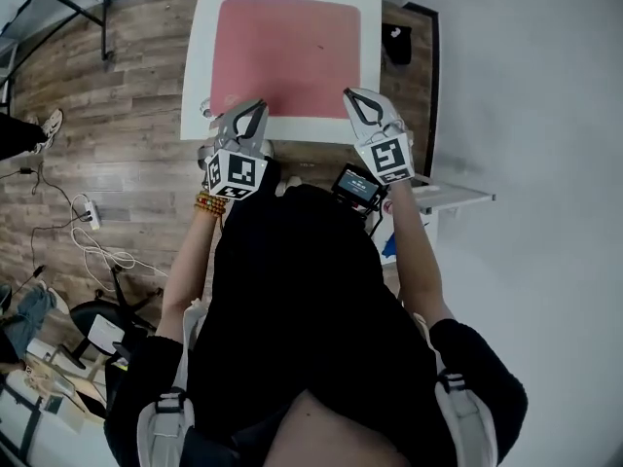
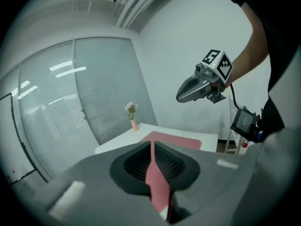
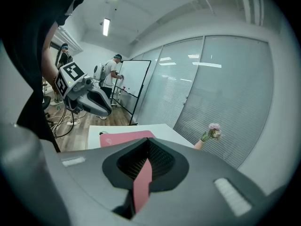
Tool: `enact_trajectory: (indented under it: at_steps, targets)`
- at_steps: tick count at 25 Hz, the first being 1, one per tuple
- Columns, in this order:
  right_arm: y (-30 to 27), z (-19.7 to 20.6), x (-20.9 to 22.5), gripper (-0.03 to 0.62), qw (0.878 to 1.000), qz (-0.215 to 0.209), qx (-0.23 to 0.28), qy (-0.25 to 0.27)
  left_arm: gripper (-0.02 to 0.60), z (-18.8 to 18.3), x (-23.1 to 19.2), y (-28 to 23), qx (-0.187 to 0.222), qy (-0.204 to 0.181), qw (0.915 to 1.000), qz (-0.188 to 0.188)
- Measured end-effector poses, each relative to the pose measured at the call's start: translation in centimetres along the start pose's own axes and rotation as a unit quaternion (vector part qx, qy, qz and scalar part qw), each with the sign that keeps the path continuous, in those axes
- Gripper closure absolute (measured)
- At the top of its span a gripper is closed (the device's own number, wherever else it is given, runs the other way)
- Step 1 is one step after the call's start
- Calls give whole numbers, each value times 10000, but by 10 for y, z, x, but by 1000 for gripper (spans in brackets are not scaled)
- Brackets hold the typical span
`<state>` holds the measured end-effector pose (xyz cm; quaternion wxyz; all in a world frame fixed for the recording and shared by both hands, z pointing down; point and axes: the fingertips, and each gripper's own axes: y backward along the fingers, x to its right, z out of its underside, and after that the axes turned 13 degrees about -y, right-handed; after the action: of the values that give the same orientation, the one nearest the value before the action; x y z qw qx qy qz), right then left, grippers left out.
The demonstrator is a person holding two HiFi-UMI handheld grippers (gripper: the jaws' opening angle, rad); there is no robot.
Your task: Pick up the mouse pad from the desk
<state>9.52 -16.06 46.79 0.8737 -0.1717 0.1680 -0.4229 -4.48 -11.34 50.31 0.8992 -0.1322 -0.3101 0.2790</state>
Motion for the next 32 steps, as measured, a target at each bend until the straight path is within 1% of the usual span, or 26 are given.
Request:
enact_trajectory:
  at_steps: [3,5,7,10,12,14,16,18,20,22,25,28,32]
  targets:
    - [-30,7,-3,566,9997,11,-232,65,540,28,7,-20,-67,-225,9981,568]
    - [-48,15,-9,565,9988,-81,-429,235,529,48,17,-31,-187,-448,9941,972]
    - [-61,31,-15,558,9962,-239,-703,463,522,65,32,-41,-342,-656,9888,1297]
    - [-74,62,-23,533,9896,-489,-1103,786,517,82,53,-52,-542,-977,9794,1682]
    - [-85,81,-28,520,9863,-657,-1277,817,514,91,63,-61,-656,-1213,9719,1909]
    - [-97,100,-39,512,9825,-877,-1446,786,500,99,74,-70,-763,-1337,9644,2148]
    - [-107,120,-53,506,9755,-1182,-1656,836,486,104,81,-77,-828,-1361,9593,2331]
    - [-117,140,-65,492,9659,-1505,-1857,995,477,110,87,-85,-890,-1392,9542,2493]
    - [-123,162,-75,474,9540,-1813,-2079,1176,466,119,99,-92,-984,-1518,9457,2700]
    - [-127,182,-85,433,9405,-2151,-2322,1236,457,128,110,-97,-1073,-1630,9367,2908]
    - [-128,203,-97,366,9238,-2601,-2587,1093,453,135,123,-101,-1140,-1630,9287,3130]
    - [-130,214,-100,353,9174,-2709,-2707,1081,451,140,129,-107,-1216,-1592,9254,3216]
    - [-136,211,-103,356,9188,-2741,-2637,1057,451,148,136,-111,-1328,-1619,9189,3342]
